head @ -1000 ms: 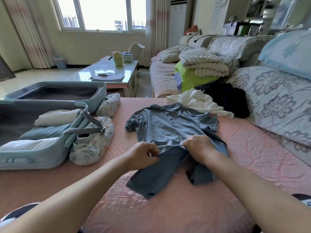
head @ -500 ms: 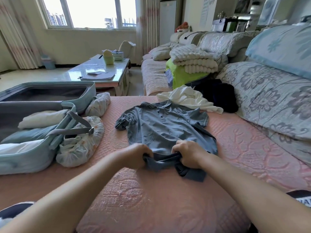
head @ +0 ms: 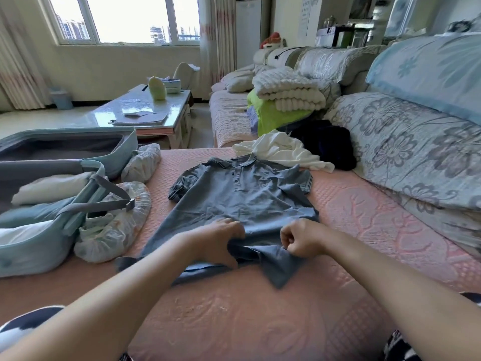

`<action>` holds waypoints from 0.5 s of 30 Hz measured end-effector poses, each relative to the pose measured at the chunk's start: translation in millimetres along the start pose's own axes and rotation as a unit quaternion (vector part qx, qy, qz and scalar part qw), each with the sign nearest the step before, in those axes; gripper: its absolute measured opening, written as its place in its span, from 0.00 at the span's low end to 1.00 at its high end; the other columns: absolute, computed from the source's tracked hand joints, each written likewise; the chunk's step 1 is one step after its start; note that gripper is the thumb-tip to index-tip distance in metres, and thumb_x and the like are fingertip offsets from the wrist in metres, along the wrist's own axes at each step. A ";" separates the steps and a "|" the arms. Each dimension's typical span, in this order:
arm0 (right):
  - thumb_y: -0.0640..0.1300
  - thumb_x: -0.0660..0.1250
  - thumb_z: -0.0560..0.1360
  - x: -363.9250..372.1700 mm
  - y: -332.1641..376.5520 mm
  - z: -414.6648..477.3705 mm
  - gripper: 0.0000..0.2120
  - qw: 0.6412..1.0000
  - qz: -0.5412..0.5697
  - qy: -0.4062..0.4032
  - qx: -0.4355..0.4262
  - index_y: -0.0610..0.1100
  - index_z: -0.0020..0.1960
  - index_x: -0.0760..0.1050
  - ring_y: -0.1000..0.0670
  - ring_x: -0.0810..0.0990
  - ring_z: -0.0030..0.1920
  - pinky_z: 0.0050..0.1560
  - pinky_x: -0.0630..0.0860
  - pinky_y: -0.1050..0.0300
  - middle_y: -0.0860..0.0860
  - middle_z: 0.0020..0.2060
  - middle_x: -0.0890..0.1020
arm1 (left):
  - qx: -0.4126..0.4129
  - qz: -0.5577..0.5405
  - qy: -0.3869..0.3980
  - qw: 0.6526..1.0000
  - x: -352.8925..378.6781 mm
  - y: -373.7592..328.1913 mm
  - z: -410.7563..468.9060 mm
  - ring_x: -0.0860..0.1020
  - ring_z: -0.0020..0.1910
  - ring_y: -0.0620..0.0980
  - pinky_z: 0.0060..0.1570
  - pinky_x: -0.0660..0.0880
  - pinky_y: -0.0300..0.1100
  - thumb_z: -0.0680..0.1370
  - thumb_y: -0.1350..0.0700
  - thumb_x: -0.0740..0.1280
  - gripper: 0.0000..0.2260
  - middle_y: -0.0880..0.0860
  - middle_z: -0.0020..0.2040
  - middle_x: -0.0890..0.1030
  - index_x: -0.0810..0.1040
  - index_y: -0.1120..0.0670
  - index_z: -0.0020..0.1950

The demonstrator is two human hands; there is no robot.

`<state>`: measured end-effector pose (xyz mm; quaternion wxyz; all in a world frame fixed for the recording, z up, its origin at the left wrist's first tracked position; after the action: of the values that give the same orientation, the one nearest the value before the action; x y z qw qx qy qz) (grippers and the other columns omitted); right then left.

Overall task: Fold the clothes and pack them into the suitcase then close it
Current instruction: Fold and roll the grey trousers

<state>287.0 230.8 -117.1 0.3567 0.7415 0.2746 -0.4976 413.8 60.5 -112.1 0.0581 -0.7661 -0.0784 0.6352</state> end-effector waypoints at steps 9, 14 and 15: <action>0.50 0.68 0.68 26.2 -30.0 -2.2 0.20 0.995 -0.065 -0.051 -0.052 0.60 0.60 0.76 0.50 0.74 0.56 0.58 0.73 0.52 0.57 0.54 0.75 | 0.019 -0.032 -0.097 0.995 16.9 -32.1 42.4 0.79 0.52 0.54 0.46 0.73 0.42 0.77 0.58 0.62 0.09 0.52 0.54 0.82 0.79 0.50 0.54; 0.38 0.64 0.72 -1.2 -28.4 2.0 0.08 0.977 0.107 -0.170 -0.075 0.46 0.43 0.81 0.54 0.77 0.42 0.44 0.73 0.56 0.53 0.39 0.82 | -0.059 -0.052 -0.063 0.995 8.5 -16.1 46.2 0.79 0.51 0.54 0.46 0.73 0.42 0.81 0.56 0.60 0.08 0.53 0.52 0.82 0.78 0.54 0.53; 0.37 0.63 0.70 -10.3 -28.7 0.4 0.08 0.976 0.130 -0.161 -0.065 0.45 0.37 0.79 0.54 0.74 0.37 0.41 0.70 0.56 0.52 0.33 0.79 | -0.050 -0.082 -0.023 0.995 8.4 -19.0 45.4 0.78 0.47 0.51 0.45 0.73 0.41 0.82 0.56 0.61 0.09 0.53 0.50 0.82 0.80 0.55 0.54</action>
<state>261.2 247.0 -114.9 0.5051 0.6564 0.1463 -0.5410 369.8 80.3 -125.1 0.0695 -0.7443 -0.1735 0.6412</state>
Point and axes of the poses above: each hand's wrist, its own z-axis towards the middle knuckle, its own x-axis out of the palm, y = z × x, the point moved 5 cm from there along z, towards the middle knuckle
